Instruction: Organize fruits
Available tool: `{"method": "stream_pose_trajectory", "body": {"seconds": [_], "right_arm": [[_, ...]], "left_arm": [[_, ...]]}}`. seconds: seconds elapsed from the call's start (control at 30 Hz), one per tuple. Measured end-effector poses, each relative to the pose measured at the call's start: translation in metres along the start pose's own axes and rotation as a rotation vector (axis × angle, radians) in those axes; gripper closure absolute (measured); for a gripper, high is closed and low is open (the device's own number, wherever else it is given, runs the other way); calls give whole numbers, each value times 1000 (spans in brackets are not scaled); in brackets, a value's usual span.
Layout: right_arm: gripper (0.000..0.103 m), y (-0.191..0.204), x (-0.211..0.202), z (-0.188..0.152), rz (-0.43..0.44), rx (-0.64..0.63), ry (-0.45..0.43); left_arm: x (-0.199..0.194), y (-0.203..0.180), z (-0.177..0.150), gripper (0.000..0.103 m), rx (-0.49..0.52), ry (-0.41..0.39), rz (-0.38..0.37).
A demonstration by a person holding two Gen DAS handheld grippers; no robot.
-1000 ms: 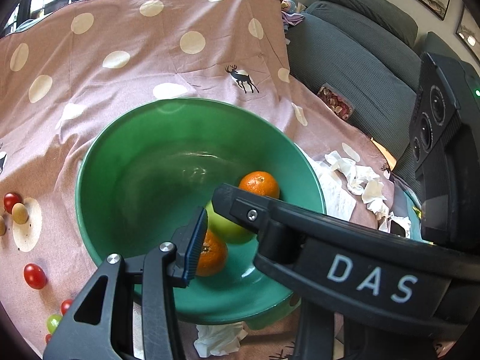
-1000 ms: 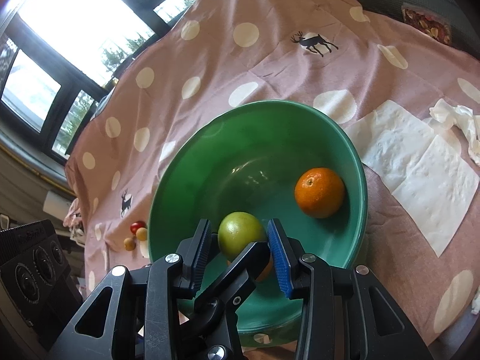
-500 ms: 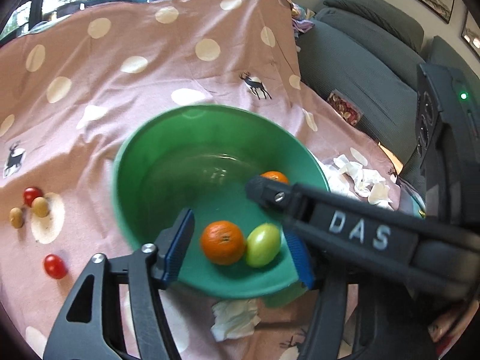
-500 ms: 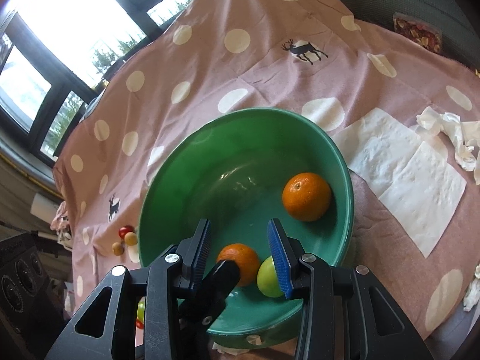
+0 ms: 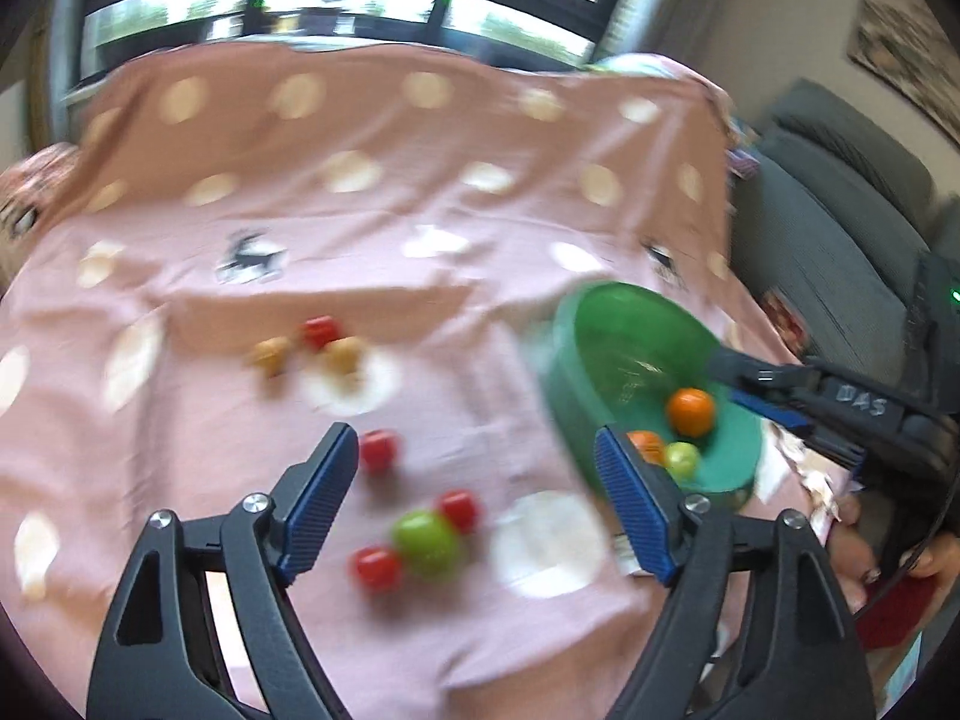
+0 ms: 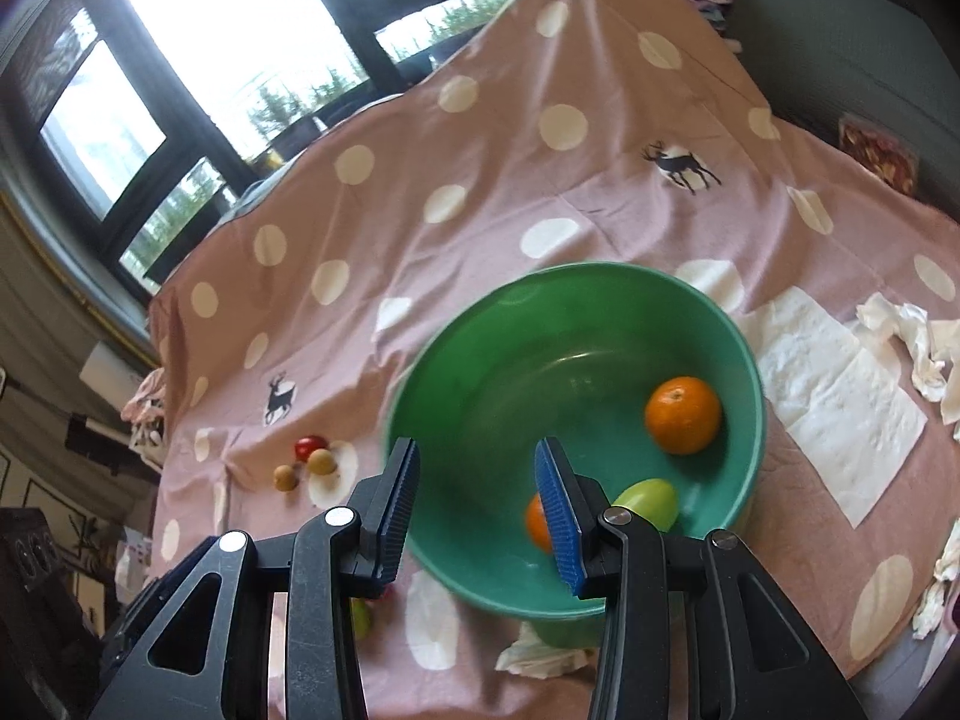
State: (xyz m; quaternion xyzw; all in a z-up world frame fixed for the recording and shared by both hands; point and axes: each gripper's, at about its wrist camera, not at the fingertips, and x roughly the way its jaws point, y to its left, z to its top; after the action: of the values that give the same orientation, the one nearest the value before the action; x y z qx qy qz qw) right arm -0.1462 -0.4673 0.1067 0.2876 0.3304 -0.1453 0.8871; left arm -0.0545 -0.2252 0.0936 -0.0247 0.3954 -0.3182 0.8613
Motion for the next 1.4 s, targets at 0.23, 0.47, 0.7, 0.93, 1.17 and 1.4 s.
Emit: {"method": "stream_pose_trajectory", "body": {"seconds": [0.23,0.47,0.7,0.93,1.17,1.4], "right_arm": [[61,37,10,-9,56,-106,45],[61,71,32,-25,114,-195,143],[61,91,60,-44,157,-216,280],[61,102,84,-61,139,-243,376],[61,101,94,-67,107,-263,413],[61,94,101,-68,150,-207,465]], "left_arm": [[-10,63,-25,21,-160,23,98],[1,78,-31,21,-216,74,89],[15,83,-35,22,-226,130,93],[23,74,-38,30,-199,165,60],[36,50,-43,42,-117,202,8],[46,37,-42,45,-74,214,-39]]}}
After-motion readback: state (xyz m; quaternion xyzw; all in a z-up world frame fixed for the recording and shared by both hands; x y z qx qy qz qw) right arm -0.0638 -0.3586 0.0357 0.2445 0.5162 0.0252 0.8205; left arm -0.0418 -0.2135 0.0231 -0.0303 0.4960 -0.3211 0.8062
